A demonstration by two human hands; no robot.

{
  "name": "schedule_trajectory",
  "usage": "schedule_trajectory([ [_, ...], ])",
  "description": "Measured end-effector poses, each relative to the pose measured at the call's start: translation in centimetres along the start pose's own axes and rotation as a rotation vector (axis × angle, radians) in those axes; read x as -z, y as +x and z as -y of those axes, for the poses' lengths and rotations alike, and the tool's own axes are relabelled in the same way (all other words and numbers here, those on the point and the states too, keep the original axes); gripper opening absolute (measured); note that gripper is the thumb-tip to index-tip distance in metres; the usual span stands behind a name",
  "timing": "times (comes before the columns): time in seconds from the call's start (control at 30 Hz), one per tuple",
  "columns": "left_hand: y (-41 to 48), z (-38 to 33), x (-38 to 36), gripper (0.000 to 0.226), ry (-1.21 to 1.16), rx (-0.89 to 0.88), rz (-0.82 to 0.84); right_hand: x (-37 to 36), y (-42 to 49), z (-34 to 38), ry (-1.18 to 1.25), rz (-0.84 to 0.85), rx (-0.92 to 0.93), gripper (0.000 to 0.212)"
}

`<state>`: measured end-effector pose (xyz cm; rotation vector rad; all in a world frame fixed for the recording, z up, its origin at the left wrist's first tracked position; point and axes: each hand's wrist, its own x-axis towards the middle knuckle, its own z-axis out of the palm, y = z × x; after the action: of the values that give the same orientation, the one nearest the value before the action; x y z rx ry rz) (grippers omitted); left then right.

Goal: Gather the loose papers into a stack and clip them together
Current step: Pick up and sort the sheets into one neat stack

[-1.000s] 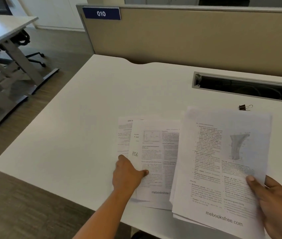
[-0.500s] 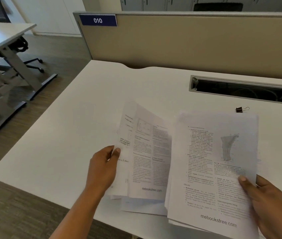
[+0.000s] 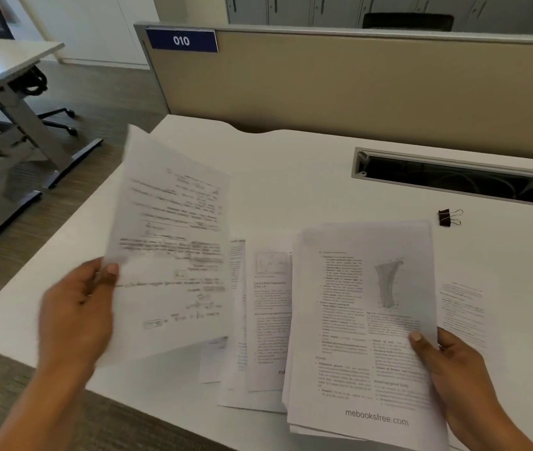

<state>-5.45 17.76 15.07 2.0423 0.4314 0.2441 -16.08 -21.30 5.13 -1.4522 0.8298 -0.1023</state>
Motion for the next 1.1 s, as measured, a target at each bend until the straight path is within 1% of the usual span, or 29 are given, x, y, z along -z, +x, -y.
schedule_trajectory([
  [0.1, -0.3, -0.4, 1.5, 0.019, -0.158, 0.068, -0.074, -0.4, 0.1, 0.4, 0.012, -0.006, -0.006, 0.015],
  [0.17, -1.1, -1.2, 1.4, 0.019, -0.259, 0.099, -0.066, -0.7, 0.1, 0.8, 0.02, 0.0, -0.004, 0.015],
  [0.23, -2.1, -1.9, 0.1, 0.02, -0.35, 0.149, 0.078, -1.2, 0.0, 1.3, 0.02, 0.015, 0.001, 0.015],
  [0.3, -3.2, -2.4, -1.9, 0.018, -0.394, 0.194, 0.217, -1.8, 0.0, 1.7, 0.018, 0.023, 0.007, 0.015],
  [0.43, -5.9, -3.1, -7.0, 0.018, -0.491, 0.238, 0.365, -2.6, -0.5, 3.0, 0.006, 0.087, 0.046, 0.014],
  [0.5, -7.0, -3.4, -8.9, 0.019, -0.522, 0.262, 0.433, -2.7, -0.5, 3.6, 0.002, 0.133, 0.052, 0.03],
  [0.53, -7.5, -3.6, -10.0, 0.02, -0.521, 0.28, 0.48, -2.3, -0.7, 3.9, 0.011, 0.127, 0.049, 0.039],
  [0.6, -8.0, -3.8, -11.1, 0.021, -0.508, 0.294, 0.517, -2.2, -0.8, 4.6, 0.005, 0.124, 0.053, 0.046],
  [0.67, -8.1, -3.8, -11.6, 0.021, -0.472, 0.272, 0.514, -2.0, -0.8, 4.6, -0.01, 0.127, 0.079, 0.04],
  [0.73, -7.9, -3.8, -11.8, 0.018, -0.43, 0.247, 0.503, -2.0, -0.9, 4.7, -0.016, 0.159, 0.084, 0.025],
  [0.77, -7.7, -3.7, -11.9, 0.017, -0.406, 0.236, 0.495, -2.0, -1.1, 4.9, -0.005, 0.16, 0.079, 0.021],
  [0.87, -7.1, -3.0, -12.5, 0.009, -0.338, 0.206, 0.452, -1.8, -1.3, 5.1, 0.036, 0.155, 0.064, 0.019],
  [0.9, -6.9, -3.0, -12.7, 0.015, -0.314, 0.2, 0.452, -1.6, -1.4, 5.2, 0.038, 0.151, 0.056, 0.019],
  [0.93, -6.8, -3.0, -12.9, 0.023, -0.309, 0.209, 0.469, -1.5, -1.4, 5.3, 0.038, 0.153, 0.053, 0.019],
  [0.97, -6.6, -3.0, -12.9, 0.03, -0.35, 0.244, 0.508, -1.5, -1.5, 5.4, 0.033, 0.159, 0.054, 0.019],
  [1.0, -6.5, -3.2, -13.0, 0.032, -0.418, 0.308, 0.566, -1.4, -1.6, 5.5, 0.029, 0.163, 0.055, 0.018],
  [1.07, -6.4, -3.6, -13.1, 0.027, -0.508, 0.449, 0.705, -1.4, -1.8, 5.8, 0.022, 0.169, 0.056, 0.017],
  [1.1, -6.4, -3.8, -13.2, 0.025, -0.501, 0.467, 0.749, -1.3, -1.9, 6.0, 0.008, 0.179, 0.061, 0.018],
])
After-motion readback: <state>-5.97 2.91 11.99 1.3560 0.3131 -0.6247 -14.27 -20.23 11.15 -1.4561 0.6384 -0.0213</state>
